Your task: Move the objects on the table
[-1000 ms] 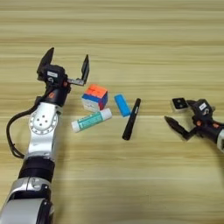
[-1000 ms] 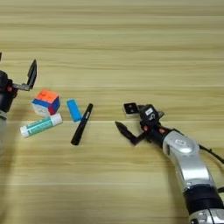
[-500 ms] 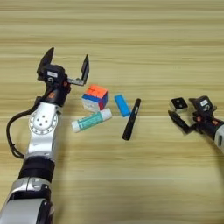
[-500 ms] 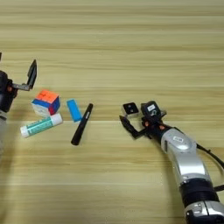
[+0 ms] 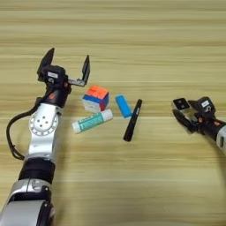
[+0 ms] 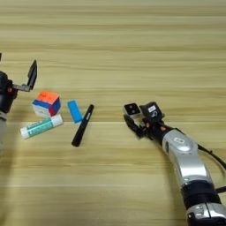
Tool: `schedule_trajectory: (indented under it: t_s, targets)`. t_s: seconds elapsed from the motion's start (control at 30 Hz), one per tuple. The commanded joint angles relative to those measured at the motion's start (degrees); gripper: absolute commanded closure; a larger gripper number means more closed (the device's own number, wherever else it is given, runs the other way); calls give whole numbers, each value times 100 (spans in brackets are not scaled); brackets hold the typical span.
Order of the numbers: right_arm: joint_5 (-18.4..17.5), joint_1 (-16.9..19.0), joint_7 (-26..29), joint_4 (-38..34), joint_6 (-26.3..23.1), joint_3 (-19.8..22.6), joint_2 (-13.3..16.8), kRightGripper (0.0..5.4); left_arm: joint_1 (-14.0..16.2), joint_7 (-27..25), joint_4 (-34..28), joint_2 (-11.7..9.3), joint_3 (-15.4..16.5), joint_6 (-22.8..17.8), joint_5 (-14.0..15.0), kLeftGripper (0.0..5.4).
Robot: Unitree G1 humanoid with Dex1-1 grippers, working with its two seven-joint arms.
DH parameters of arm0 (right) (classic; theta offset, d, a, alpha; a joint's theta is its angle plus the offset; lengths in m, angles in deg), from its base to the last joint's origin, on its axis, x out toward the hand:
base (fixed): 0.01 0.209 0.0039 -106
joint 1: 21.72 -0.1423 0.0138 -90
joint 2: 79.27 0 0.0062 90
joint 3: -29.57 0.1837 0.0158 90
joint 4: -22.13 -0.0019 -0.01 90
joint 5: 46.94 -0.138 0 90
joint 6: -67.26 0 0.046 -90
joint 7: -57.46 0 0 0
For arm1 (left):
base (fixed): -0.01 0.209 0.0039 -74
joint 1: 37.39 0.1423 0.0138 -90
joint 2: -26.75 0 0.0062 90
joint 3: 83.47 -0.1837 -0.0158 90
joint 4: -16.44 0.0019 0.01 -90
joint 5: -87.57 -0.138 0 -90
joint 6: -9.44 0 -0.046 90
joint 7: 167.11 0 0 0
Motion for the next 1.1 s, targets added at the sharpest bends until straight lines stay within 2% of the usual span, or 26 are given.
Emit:
schedule_trajectory:
  t_s: [0.03,0.17,0.67,1.1]
  targets:
    - [87,95,-3,-22,-111,-25,60,253,-30,-21,-14,-21,-22,-78,15,0]
    - [94,81,-12,-15,-115,-7,88,292,-40,-9,-14,-18,-25,-87,4,0]
    - [96,-17,6,9,-15,-7,93,293,-109,-10,55,-14,-29,-80,-1,0]
    - [-52,234,275,-994,-18,-20,143,293,-62,-146,8,21,-84,-19,61,0]
